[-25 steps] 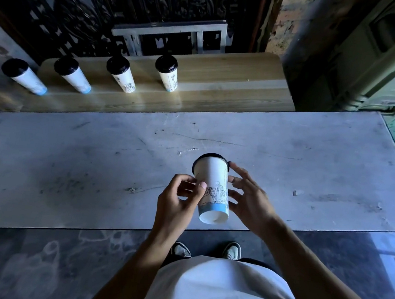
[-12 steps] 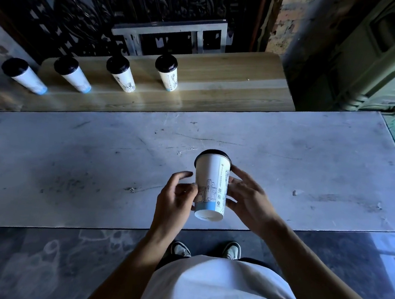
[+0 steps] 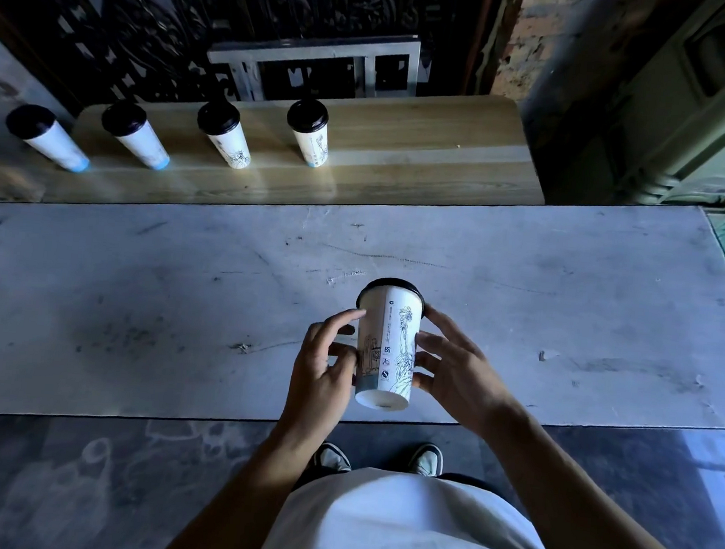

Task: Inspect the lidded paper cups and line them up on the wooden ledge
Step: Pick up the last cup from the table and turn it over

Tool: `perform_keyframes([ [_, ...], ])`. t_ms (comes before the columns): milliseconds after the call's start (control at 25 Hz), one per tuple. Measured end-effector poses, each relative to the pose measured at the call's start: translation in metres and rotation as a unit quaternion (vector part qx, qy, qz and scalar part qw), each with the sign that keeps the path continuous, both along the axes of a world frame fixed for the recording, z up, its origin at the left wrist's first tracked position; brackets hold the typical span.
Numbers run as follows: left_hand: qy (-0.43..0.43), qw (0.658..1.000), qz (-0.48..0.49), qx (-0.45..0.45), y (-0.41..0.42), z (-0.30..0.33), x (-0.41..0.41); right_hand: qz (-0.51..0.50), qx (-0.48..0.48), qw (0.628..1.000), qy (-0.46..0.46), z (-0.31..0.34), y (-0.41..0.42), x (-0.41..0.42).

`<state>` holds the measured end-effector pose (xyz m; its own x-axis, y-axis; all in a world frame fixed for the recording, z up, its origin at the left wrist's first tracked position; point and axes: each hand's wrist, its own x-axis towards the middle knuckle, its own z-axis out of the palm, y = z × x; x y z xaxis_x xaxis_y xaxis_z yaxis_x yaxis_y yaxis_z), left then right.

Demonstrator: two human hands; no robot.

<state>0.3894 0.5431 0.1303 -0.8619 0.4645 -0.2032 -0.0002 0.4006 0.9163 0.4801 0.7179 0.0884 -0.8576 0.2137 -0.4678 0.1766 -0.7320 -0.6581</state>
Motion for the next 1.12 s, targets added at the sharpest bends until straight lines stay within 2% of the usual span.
perform_keyframes([
  [200,0.063,0.998,-0.017,0.003,-0.002,-0.003,-0.001,-0.015,-0.007,1.000,-0.008,-0.002,0.001,-0.003],
  [440,0.044,0.999,-0.011,0.008,0.000,-0.006,-0.005,-0.018,0.010,1.000,0.001,-0.006,0.001,-0.004],
  [600,-0.010,1.000,0.008,0.028,-0.001,-0.012,-0.007,-0.036,0.027,0.999,0.000,-0.009,0.000,-0.005],
  [760,-0.028,0.999,0.011,0.020,-0.003,-0.012,-0.007,-0.040,0.040,0.998,0.002,-0.009,0.000,-0.006],
  [1000,-0.028,1.000,0.012,0.006,-0.005,-0.014,-0.009,-0.046,0.054,0.997,-0.020,-0.009,-0.004,-0.009],
  [1120,-0.032,0.999,0.008,0.014,-0.007,-0.018,-0.011,-0.049,0.055,0.995,-0.060,-0.008,-0.005,-0.009],
])
